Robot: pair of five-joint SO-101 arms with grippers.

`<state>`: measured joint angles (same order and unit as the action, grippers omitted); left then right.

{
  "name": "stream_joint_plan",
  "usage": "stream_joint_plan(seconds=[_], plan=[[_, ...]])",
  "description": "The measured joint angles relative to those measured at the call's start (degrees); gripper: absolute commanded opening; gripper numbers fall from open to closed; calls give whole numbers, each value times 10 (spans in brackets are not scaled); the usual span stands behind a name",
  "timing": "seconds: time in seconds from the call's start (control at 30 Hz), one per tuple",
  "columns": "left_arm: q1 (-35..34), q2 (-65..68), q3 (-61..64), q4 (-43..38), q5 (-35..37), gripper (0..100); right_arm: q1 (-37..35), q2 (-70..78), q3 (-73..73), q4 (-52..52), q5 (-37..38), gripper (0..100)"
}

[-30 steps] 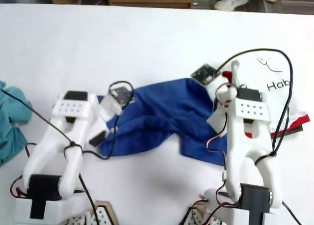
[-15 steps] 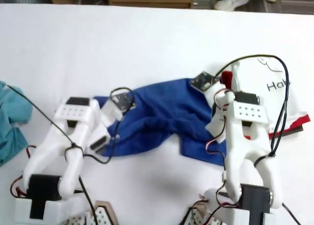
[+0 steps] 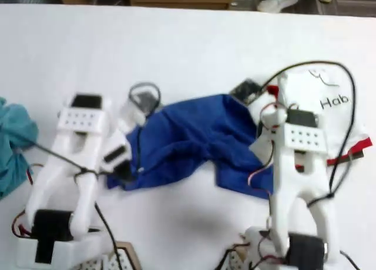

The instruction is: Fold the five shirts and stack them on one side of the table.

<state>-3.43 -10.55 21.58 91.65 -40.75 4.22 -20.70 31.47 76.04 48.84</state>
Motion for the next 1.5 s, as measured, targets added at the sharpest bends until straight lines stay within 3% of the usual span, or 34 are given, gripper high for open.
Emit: stream_joint_plan(seconds=[0.17, 0.4, 0.6, 0.83, 1.03, 1.2, 1.5], plan=[[-20, 4, -150, 15, 33, 290, 0, -76, -14, -10, 1, 253], [-18, 163, -148, -129, 161, 290, -2, -56, 27, -155, -109, 253], [-20, 327, -178, -181, 182, 290, -54, 18, 36, -198, -132, 253], [-48, 453, -336, -111, 184, 290, -120, 82, 36, -161, -132, 253], [-60, 545, -519, -7, 184, 290, -122, 104, 44, -91, -125, 228], [-61, 607, -676, 67, 185, 291, -122, 105, 82, -53, -67, 209], [-65, 632, -756, 96, 185, 290, -43, -20, 87, 2, 33, 225]])
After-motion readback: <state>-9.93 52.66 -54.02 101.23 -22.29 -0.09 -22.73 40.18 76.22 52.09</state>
